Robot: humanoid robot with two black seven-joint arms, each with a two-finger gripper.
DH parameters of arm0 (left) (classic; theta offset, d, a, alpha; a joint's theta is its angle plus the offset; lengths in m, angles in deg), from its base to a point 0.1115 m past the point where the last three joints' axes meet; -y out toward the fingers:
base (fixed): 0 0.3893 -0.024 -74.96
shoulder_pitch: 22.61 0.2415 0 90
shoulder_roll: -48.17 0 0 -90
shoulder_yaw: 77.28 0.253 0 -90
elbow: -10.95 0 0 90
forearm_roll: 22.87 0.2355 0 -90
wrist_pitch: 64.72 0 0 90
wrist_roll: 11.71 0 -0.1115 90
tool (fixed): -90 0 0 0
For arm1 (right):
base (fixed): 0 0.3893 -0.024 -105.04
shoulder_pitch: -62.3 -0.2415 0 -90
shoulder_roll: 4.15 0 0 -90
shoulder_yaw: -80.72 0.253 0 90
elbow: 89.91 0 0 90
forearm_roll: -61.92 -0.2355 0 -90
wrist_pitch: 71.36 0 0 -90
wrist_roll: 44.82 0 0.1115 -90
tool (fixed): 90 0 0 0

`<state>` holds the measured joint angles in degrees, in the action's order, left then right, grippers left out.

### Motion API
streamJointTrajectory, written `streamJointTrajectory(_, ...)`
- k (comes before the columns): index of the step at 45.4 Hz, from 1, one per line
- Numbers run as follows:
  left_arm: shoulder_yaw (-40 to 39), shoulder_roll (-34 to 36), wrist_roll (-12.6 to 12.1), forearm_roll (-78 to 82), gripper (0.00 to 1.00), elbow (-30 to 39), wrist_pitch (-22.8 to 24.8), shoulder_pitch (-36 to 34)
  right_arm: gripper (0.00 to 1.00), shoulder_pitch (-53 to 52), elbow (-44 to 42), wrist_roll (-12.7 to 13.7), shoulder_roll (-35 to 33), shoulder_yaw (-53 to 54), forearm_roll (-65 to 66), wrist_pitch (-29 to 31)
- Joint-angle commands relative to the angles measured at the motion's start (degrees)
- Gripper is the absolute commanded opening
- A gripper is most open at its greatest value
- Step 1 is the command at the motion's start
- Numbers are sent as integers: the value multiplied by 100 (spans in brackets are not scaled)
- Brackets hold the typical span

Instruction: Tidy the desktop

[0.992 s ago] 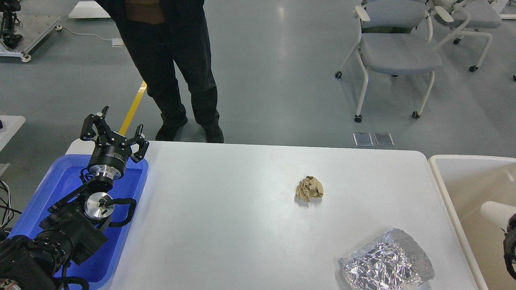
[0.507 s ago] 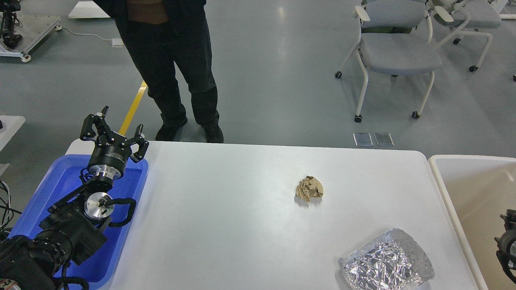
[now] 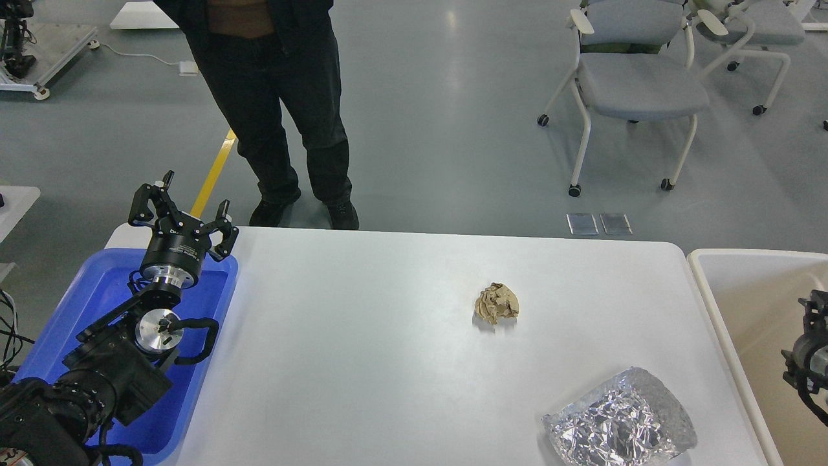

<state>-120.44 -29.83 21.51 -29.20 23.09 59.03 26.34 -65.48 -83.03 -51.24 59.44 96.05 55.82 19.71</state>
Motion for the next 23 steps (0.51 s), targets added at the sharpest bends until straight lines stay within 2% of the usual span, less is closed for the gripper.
streamJointTrajectory(1,0,4,0,0,100,-2,0,0,100,-458,832,1,-531,531,-4,17)
streamJointTrajectory(12,0,4,0,0,100,-2,0,0,100,-520,2141,18,-883,2016,-4,69)
streamJointTrajectory(23,0,4,0,0,100,-2,0,0,100,-511,2766,18,-691,2553,-4,69)
